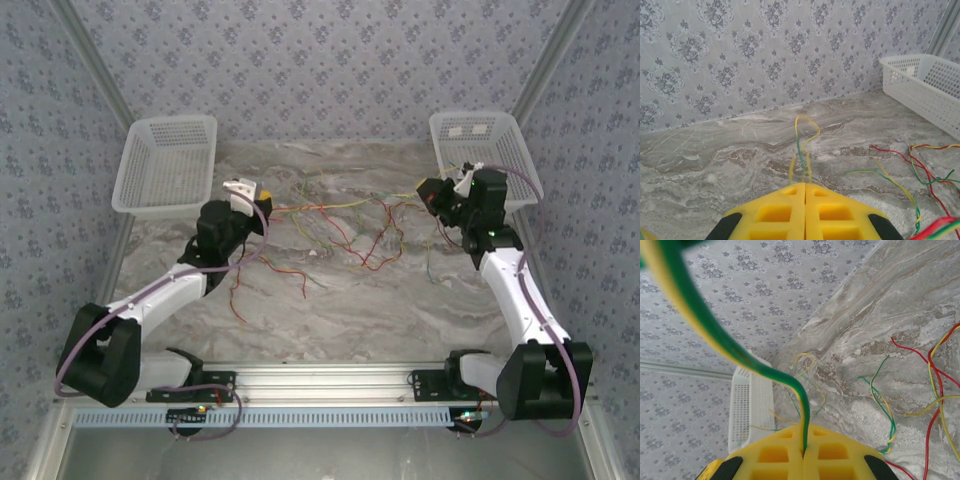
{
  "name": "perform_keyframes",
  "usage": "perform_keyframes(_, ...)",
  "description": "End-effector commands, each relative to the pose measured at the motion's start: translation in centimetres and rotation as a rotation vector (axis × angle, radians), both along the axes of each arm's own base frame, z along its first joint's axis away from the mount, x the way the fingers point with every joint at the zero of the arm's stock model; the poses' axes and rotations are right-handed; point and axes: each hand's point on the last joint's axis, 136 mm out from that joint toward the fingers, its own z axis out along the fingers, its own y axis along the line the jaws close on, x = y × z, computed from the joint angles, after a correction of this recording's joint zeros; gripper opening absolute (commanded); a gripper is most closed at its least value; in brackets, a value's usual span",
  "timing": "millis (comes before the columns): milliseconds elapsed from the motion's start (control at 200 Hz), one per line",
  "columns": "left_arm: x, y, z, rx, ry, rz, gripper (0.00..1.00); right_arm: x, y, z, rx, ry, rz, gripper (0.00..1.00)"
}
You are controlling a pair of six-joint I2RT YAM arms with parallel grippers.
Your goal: Untangle the cables
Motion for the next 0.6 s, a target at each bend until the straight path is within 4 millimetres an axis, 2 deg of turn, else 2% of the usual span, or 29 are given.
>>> perform_keyframes(0, 1.1, 5.3, 0.3, 0.034, 0.002, 0.246, 0.0, -0.3, -5.0, 1.6, 0.0, -0.043, -0.153, 0.0)
perform_keyframes(105, 1.5, 9.0, 0.3, 0.01, 0.024, 0.38, 0.0, -1.5, -7.7, 3.5, 0.012, -0.075, -0.212, 0.0)
perform_keyframes(180, 1.3, 11.4, 1.1, -0.032, 0.006, 0.452, 0.0, -2.8, -10.0, 5.3, 0.011, -0.1, -0.27, 0.0)
perform_keyframes(405, 0.9, 17.6, 3.1, -0.048, -0.033, 0.674, 0.0, -6.3, -17.3, 12.4, 0.026, -0.222, -0.467, 0.0)
perform_keyframes(460, 0.8, 19.0, 3.1, -0.065, -0.029, 0.716, 0.0, -7.3, -18.6, 14.1, -0.002, -0.239, -0.523, 0.0)
perform_keyframes(475, 0.7, 19.3, 3.1, -0.073, -0.026, 0.727, 0.0, -7.4, -18.9, 14.0, -0.006, -0.23, -0.538, 0.0)
perform_keyframes(490, 0.7, 19.6, 3.1, -0.079, -0.026, 0.735, 0.0, -7.7, -19.1, 15.4, -0.025, -0.254, -0.549, 0.0)
perform_keyframes(595, 0.4, 21.3, 2.3, -0.102, -0.011, 0.791, 0.0, -8.1, -21.3, 18.9, -0.044, -0.297, -0.629, 0.0)
